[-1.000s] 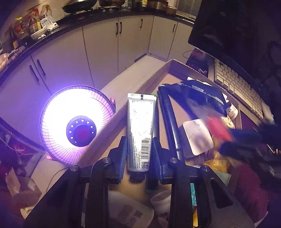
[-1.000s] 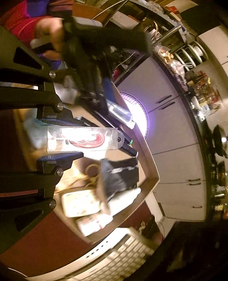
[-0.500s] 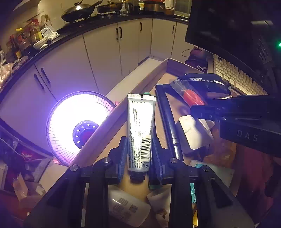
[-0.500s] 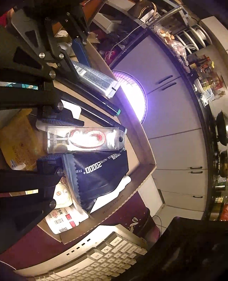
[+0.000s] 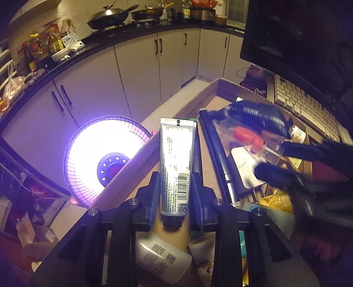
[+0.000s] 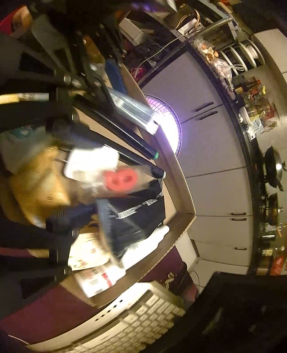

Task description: Organize objects

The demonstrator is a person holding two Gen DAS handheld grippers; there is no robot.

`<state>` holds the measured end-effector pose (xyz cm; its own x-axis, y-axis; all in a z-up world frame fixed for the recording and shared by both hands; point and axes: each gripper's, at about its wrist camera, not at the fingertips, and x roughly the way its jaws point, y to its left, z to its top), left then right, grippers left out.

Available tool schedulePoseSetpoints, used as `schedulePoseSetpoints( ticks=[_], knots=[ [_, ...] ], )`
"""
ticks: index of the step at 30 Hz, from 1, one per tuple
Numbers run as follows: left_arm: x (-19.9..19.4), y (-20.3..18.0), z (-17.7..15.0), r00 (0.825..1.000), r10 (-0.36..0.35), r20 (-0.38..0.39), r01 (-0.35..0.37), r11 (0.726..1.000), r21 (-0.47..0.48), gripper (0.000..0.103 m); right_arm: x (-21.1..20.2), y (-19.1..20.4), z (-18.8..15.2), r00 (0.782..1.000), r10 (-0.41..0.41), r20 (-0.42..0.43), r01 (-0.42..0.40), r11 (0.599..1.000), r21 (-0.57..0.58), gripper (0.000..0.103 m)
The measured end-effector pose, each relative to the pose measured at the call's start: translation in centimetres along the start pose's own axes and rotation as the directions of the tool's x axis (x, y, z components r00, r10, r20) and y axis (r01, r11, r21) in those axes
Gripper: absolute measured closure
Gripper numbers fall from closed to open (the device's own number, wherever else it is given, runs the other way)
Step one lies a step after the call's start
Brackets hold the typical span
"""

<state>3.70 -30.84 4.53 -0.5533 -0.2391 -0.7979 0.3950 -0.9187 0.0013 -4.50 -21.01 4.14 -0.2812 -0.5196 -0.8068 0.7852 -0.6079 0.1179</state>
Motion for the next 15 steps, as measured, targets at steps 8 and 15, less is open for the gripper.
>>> schedulePoseSetpoints(
  ticks=[8,15],
  knots=[
    [-3.4,0.9,-0.2,0.987,0.013,0.161,0.002,0.995,-0.097,0.033,-6.1,0.3,-3.1,0.988,-0.04,0.151,0.026,0.995,0.092,0.024],
    [-5.6,0.7,0.0,0.975,0.038,0.22,-0.013,0.993,-0.115,0.022,-7.3,0.9,-4.4,0.99,-0.057,0.131,0.046,0.995,0.085,0.021]
  ],
)
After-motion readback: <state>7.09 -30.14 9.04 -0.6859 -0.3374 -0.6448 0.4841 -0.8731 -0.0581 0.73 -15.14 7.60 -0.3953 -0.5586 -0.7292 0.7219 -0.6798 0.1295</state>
